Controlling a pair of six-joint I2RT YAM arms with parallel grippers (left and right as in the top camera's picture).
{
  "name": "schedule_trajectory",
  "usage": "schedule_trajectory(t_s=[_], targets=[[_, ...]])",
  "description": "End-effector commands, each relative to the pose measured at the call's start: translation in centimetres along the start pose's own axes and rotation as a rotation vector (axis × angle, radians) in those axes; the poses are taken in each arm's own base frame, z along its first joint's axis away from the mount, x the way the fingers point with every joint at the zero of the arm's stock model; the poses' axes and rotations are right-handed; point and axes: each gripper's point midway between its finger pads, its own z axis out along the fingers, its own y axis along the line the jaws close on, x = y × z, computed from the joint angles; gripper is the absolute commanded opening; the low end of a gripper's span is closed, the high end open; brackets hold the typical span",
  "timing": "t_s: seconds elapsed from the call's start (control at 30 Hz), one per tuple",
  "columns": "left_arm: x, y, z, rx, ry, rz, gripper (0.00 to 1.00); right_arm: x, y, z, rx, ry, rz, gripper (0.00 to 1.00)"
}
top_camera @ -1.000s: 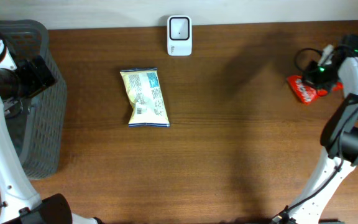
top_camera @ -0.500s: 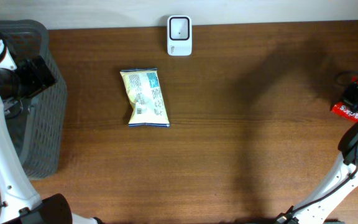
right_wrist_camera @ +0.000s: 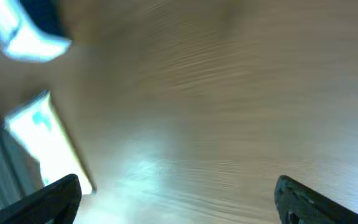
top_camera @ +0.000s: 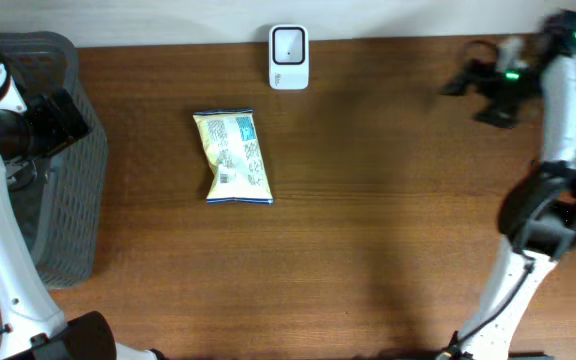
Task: Scan the item barcode
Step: 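Reach the right gripper to the yellow snack bag and grasp it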
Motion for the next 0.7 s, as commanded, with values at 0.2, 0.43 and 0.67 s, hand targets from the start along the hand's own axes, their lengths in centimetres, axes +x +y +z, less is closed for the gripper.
schedule_trajectory(t_s=[0.2,0.43,0.67], targets=[[0.0,-0.1,-0.1,0.009,-0.001,-0.012,0.99,10.2,18.4,16.3,-0.11,0.204,-0.488,0.99],[0.0,-0.1,-0.1,0.009,-0.001,-0.012,0.99,16.4,23.3,23.0,-0.15,0.28,-0.521,0.98],[0.0,0.0,-0.1,0.009,-0.001,-0.013,0.99,20.6,22.5,27.2,-0.122,0.38,-0.537,0.75]])
